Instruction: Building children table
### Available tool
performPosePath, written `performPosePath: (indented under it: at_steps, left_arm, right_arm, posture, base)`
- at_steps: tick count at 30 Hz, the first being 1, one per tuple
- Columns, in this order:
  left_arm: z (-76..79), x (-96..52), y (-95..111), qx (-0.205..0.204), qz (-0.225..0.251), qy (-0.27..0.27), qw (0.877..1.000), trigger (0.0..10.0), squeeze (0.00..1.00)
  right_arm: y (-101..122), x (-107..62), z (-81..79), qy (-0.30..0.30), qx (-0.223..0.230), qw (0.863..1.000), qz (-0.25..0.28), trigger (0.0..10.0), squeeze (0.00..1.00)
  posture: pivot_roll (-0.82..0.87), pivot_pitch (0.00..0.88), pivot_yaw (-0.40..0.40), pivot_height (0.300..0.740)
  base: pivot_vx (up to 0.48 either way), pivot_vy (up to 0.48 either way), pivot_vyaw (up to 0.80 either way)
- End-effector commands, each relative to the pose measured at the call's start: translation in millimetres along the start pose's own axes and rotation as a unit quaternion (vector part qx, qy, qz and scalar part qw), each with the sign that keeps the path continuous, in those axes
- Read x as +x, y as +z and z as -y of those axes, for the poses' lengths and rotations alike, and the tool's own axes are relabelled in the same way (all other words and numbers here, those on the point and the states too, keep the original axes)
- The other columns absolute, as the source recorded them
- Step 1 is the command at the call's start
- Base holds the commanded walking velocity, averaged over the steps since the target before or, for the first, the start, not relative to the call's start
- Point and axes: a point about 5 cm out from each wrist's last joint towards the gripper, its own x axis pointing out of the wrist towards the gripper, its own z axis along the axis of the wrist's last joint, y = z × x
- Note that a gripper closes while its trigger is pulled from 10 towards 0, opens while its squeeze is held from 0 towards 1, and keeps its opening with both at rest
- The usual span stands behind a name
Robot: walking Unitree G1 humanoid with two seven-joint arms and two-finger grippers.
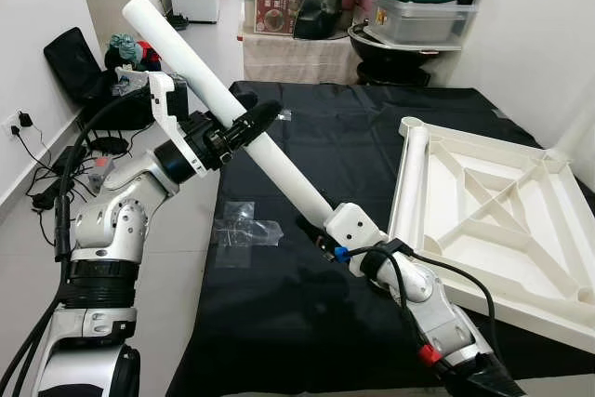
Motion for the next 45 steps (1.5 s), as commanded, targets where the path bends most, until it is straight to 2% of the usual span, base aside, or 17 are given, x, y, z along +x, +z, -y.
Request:
performPosePath:
  at_steps: [1, 3, 4, 5, 6, 7, 11, 12, 18, 24, 27, 30, 41, 44, 45]
  left_arm:
    - [3.2, 1.1, -1, 0.002, 0.002, -0.007, 1.000, 0.0, 0.00]
    - [3.8, 1.4, -1, 0.000, 0.003, -0.008, 1.000, 0.0, 0.00]
    - [4.4, 1.6, -1, -0.001, 0.002, -0.010, 1.000, 0.0, 0.00]
    - [4.8, 1.7, -2, -0.001, 0.001, -0.012, 1.000, 0.0, 0.00]
    - [5.4, 1.8, -2, -0.001, -0.001, -0.013, 1.000, 0.0, 0.00]
    - [6.1, 2.0, -3, -0.001, -0.002, -0.015, 1.000, 0.0, 0.00]
    - [7.0, 2.3, -4, 0.000, -0.005, -0.017, 1.000, 0.0, 0.00]
    - [7.0, 2.2, -5, 0.000, -0.007, -0.016, 1.000, 0.0, 0.00]
    - [7.3, 2.0, -8, -0.001, -0.011, -0.015, 1.000, 0.0, 0.00]
    - [9.5, 4.7, -11, -0.004, -0.013, -0.015, 1.000, 0.0, 0.00]
    - [11.5, 8.2, -12, -0.004, -0.012, -0.021, 1.000, 0.0, 0.00]
    - [14.6, 10.9, -13, -0.003, -0.016, -0.030, 0.999, 0.0, 0.00]
    - [17.2, 11.7, -14, 0.001, -0.019, -0.035, 0.999, 0.0, 0.00]
    - [17.4, 8.9, -15, 0.002, -0.024, -0.034, 0.999, 0.0, 0.00]
    - [17.5, 7.6, -17, 0.001, -0.027, -0.033, 0.999, 0.0, 0.00]
  right_arm:
    - [4, 0.6, 2.5, 0.004, -0.019, 1.000, 0.011, 0.0, 0.00]
    - [5, 1.6, 5.6, -0.002, -0.021, 1.000, 0.011, 0.0, 0.00]
    - [5, 2.3, 7.4, -0.003, -0.022, 1.000, 0.010, 3.0, 0.00]
    - [6, 2.9, 8.7, -0.004, -0.023, 1.000, 0.010, 3.0, 0.00]
    - [6, 3.3, 9.5, -0.003, -0.024, 1.000, 0.009, 4.6, 0.00]
    - [6, 3.8, 11.4, -0.004, -0.028, 1.000, 0.007, 10.0, 0.00]
    - [6, 5.1, 15.7, -0.002, -0.032, 0.999, 0.001, 10.0, 0.00]
    - [8, 5.7, 18.6, -0.002, -0.028, 1.000, 0.002, 10.0, 1.00]
    - [13, 8.6, 24.0, -0.001, -0.031, 1.000, 0.000, 10.0, 1.00]
    - [25, 19.1, 19.6, 0.019, -0.020, 1.000, 0.007, 10.0, 1.00]
    - [24, 30.0, 10.8, 0.023, 0.007, 1.000, -0.013, 10.0, 1.00]
    - [16, 45.8, 2.8, 0.010, 0.021, 0.998, -0.062, 10.0, 1.00]
    - [4, 51.6, -4.0, 0.016, 0.004, 0.994, -0.112, 10.0, 1.00]
    - [-4, 47.5, 4.5, -0.002, 0.004, 0.991, -0.133, 10.0, 1.00]
    - [-4, 45.8, 10.8, -0.017, 0.010, 0.991, -0.133, 4.4, 1.00]
  posture:
    - [0.05, 0.000, -0.058, 0.740]
    - [0.05, 0.000, -0.058, 0.740]
    - [0.05, 0.000, -0.058, 0.740]
    - [0.05, 0.000, -0.058, 0.740]
    - [0.05, 0.000, -0.058, 0.740]
    - [0.05, 0.000, -0.058, 0.740]
    - [0.05, 0.000, -0.059, 0.740]
    - [0.05, 0.000, -0.061, 0.740]
    - [0.05, 0.000, -0.062, 0.740]
    - [0.05, 0.000, -0.062, 0.740]
    - [0.05, 0.000, -0.066, 0.740]
    - [0.06, 0.000, -0.069, 0.740]
    - [0.08, 0.000, -0.083, 0.740]
    - [0.08, 0.000, -0.083, 0.740]
    - [0.06, 0.000, -0.075, 0.740]
  base:
    - [0.000, 0.000, 0.00]
    - [0.000, 0.000, 0.00]
    - [0.000, 0.000, 0.00]
    - [0.000, 0.000, 0.00]
    - [0.000, 0.000, 0.00]
    - [0.000, 0.000, 0.00]
    - [0.000, 0.000, 0.00]
    - [0.000, 0.000, 0.00]
    - [0.000, 0.000, 0.00]
    - [0.000, 0.000, 0.00]
    - [0.000, 0.000, 0.00]
    - [0.000, 0.000, 0.00]
    - [0.000, 0.000, 0.00]
    - [0.000, 0.000, 0.00]
    - [0.000, 0.000, 0.00]
